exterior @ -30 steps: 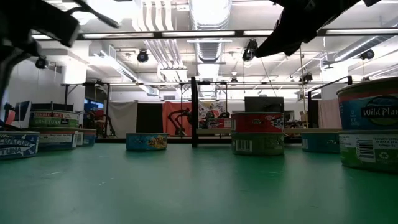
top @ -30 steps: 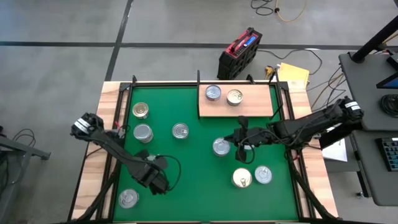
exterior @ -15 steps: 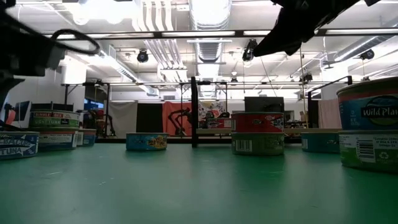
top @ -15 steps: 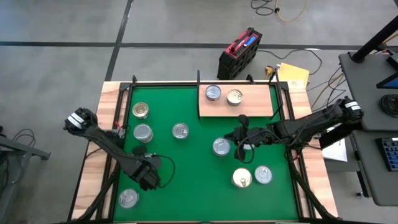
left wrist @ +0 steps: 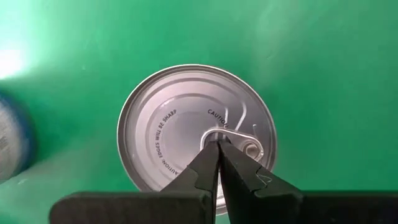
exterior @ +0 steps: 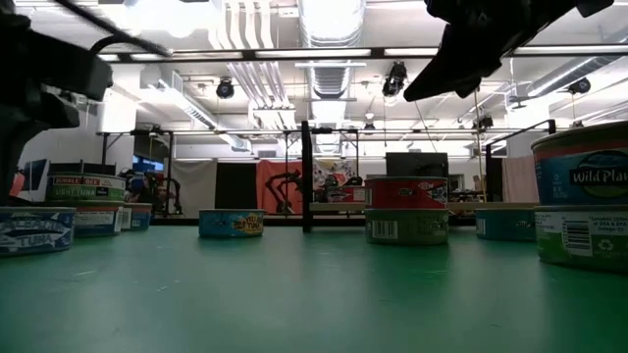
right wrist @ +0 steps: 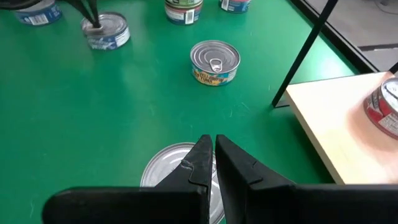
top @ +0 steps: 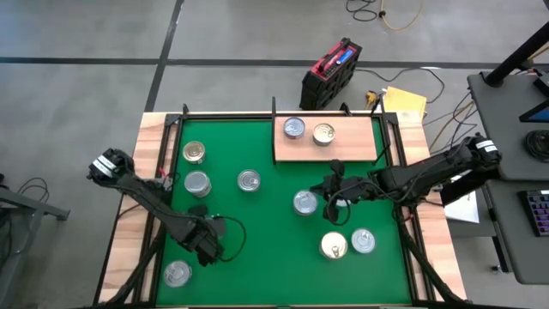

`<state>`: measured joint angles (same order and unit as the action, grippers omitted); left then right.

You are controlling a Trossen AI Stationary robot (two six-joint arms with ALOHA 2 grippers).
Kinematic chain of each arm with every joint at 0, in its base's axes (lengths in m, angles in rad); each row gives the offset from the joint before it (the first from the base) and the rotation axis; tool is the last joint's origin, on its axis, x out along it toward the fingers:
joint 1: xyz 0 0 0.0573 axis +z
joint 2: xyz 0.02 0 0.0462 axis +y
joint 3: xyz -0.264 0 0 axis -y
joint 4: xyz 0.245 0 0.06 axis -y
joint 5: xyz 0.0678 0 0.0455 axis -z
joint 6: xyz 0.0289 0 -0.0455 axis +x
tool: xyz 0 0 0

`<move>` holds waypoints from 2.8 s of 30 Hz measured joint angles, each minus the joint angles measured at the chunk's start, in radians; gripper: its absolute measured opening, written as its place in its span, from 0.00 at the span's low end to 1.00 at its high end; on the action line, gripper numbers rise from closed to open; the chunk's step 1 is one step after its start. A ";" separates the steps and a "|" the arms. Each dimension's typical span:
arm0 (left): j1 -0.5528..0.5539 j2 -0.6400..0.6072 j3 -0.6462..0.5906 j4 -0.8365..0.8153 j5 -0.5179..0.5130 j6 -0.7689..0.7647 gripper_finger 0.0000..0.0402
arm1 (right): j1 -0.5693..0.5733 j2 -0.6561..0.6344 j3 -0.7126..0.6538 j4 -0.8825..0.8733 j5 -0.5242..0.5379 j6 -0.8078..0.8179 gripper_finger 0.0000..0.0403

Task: Stack canned seafood by type on shelf
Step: Put the blue tuna can on the shelf

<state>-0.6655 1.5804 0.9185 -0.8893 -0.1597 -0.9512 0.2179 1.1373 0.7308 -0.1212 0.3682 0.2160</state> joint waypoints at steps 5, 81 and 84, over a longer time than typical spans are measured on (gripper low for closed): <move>0.001 0.032 0.019 0.052 -0.044 0.000 0.00 | 0.005 0.000 0.000 0.001 0.000 0.030 0.03; -0.106 0.038 -0.005 0.341 -0.295 0.179 0.00 | 0.236 0.620 0.489 0.010 -0.004 0.238 0.03; -0.106 0.038 -0.005 0.354 -0.321 0.180 0.00 | 0.236 0.635 0.489 0.025 -0.002 0.238 0.03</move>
<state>-0.7715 1.6188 0.9138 -0.5358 -0.4806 -0.7714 0.4538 1.7726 1.2198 -0.0965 0.3660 0.4536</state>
